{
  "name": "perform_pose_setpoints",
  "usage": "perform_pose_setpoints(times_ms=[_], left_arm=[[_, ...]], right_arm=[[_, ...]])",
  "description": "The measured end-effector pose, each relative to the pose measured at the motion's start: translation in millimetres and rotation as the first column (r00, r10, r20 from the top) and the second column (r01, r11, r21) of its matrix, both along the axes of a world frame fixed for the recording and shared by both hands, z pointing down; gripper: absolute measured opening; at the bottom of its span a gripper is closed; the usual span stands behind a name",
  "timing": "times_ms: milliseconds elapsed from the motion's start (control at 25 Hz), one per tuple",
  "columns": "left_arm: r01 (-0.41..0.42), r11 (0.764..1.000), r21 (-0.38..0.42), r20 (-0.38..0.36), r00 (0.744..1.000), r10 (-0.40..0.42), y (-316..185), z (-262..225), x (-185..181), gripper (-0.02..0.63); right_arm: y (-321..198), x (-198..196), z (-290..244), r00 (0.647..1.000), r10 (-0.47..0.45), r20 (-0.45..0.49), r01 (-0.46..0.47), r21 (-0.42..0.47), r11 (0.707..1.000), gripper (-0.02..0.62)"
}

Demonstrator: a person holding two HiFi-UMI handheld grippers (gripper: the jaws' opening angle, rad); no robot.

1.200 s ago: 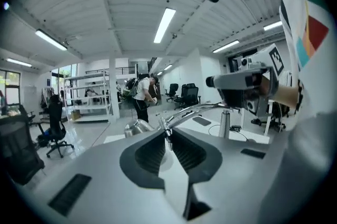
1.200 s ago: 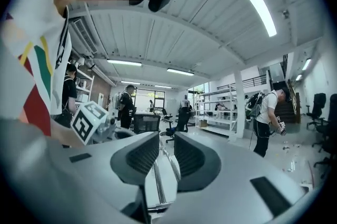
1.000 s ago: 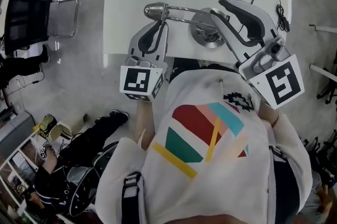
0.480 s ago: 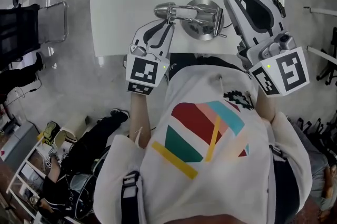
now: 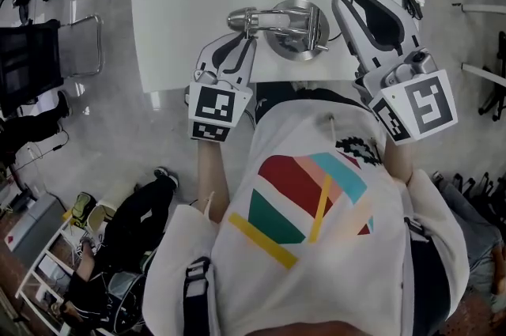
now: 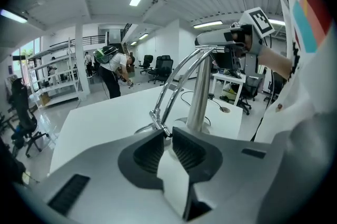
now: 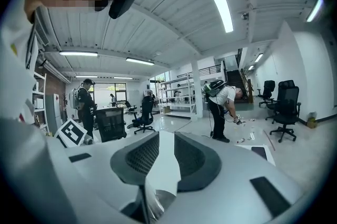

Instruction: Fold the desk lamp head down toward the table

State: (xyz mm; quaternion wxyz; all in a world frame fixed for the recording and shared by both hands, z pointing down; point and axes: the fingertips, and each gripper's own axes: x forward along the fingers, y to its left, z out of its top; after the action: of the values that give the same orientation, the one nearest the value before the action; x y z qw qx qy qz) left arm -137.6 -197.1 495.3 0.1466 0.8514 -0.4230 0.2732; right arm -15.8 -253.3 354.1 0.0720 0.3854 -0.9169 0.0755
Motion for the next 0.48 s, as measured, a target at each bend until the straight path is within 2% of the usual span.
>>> perform_pose_setpoints(times_ms=[120, 200, 280, 360, 400, 480], left_arm=[[0.026, 0.998, -0.062, -0.050, 0.998, -0.029, 1, -2, 1, 0.089], [0.025, 0.998, -0.052, -0.018, 1.000, -0.025, 2, -1, 4, 0.089], [0.030, 0.998, 0.048, 0.067, 0.997, -0.034, 6, -1, 9, 0.091], [0.066, 0.983, 0.171, 0.123, 0.989, -0.088, 12, -14, 12, 0.089], [0.093, 0.971, 0.222, 0.116, 0.986, -0.121, 13, -29, 13, 0.089], [0.156, 0.944, 0.291, 0.034, 0.984, -0.174, 11, -71, 11, 0.089]], right_arm=[[6, 1, -5, 1.000, -0.002, -0.001, 0.002, -0.001, 1.000, 0.091], [10, 5, -4, 1.000, 0.000, 0.002, 0.000, 0.003, 1.000, 0.091], [14, 12, -3, 1.000, 0.006, 0.012, -0.006, 0.013, 1.000, 0.091], [21, 22, -7, 1.000, 0.012, 0.023, -0.013, 0.024, 1.000, 0.091], [24, 26, -13, 0.999, 0.013, 0.031, -0.014, 0.028, 1.000, 0.091], [27, 34, -29, 0.999, 0.008, 0.050, -0.010, 0.042, 0.999, 0.091]])
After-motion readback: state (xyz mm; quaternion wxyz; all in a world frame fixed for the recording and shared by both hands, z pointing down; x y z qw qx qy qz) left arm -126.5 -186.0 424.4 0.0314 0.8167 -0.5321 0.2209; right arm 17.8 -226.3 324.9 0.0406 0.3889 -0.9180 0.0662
